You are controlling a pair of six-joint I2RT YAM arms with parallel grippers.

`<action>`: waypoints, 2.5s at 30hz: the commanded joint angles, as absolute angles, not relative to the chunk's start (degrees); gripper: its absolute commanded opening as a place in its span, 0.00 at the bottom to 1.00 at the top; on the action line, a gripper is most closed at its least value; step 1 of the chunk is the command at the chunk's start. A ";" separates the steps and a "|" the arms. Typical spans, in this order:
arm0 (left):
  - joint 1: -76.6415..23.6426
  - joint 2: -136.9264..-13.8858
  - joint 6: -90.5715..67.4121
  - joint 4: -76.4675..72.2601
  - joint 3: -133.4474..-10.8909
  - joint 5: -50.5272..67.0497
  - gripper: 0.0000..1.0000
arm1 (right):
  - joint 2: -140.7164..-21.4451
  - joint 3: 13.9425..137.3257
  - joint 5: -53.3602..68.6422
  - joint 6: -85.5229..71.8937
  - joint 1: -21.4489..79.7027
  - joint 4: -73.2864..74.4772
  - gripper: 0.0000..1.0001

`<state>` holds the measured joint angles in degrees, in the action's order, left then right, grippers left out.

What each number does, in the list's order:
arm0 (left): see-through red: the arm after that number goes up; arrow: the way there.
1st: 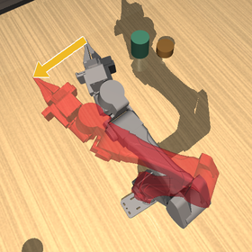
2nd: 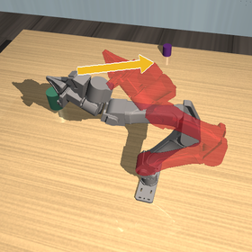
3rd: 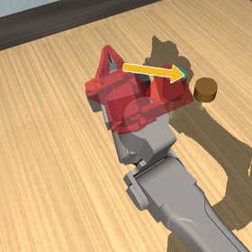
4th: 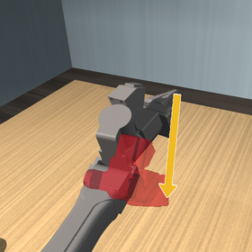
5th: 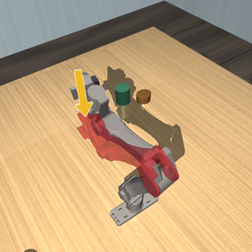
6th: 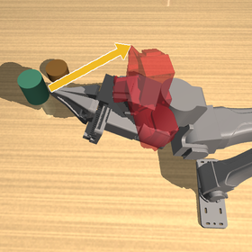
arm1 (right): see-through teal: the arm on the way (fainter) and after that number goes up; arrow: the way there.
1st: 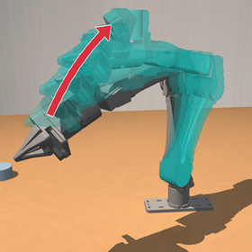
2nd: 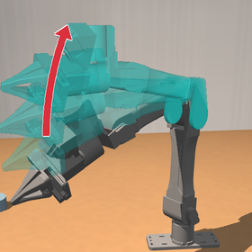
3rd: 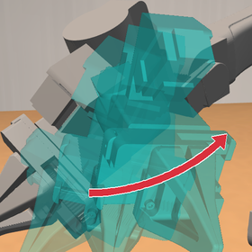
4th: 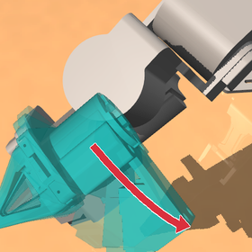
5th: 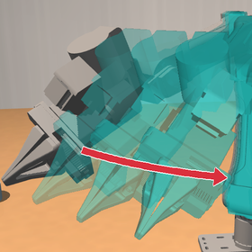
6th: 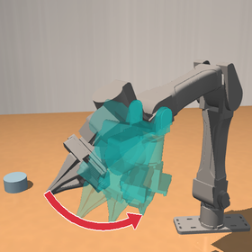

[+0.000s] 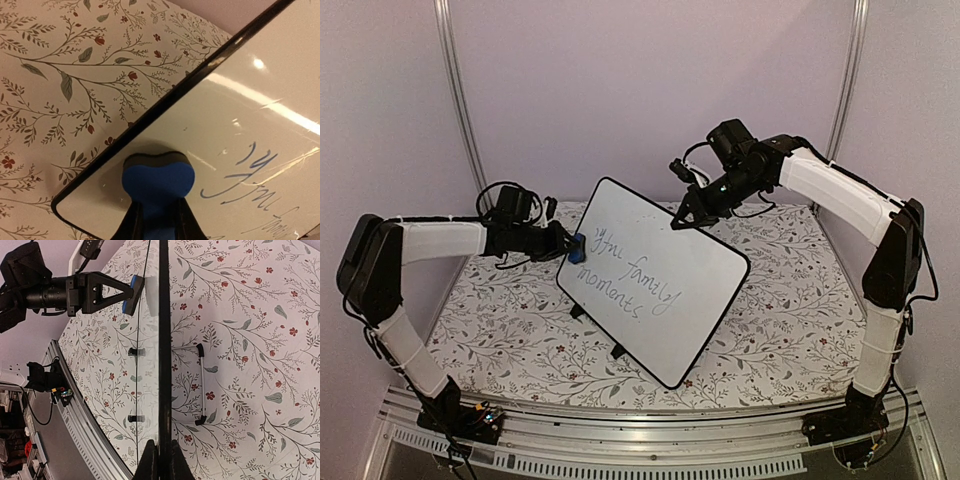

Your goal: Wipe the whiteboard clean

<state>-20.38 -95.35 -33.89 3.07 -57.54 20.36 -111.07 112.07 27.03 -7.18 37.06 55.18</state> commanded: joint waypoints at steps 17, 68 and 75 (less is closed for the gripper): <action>-26.46 -96.31 -29.73 7.12 -59.32 19.01 0.00 | -111.63 111.64 23.73 -1.41 38.80 58.06 0.00; -27.36 -95.10 -24.46 10.39 -59.46 18.37 0.00 | -111.47 111.45 23.73 -1.32 39.02 58.10 0.00; -27.35 -98.85 -23.76 11.83 -67.09 18.85 0.00 | -111.44 111.45 23.64 -1.32 39.12 58.11 0.00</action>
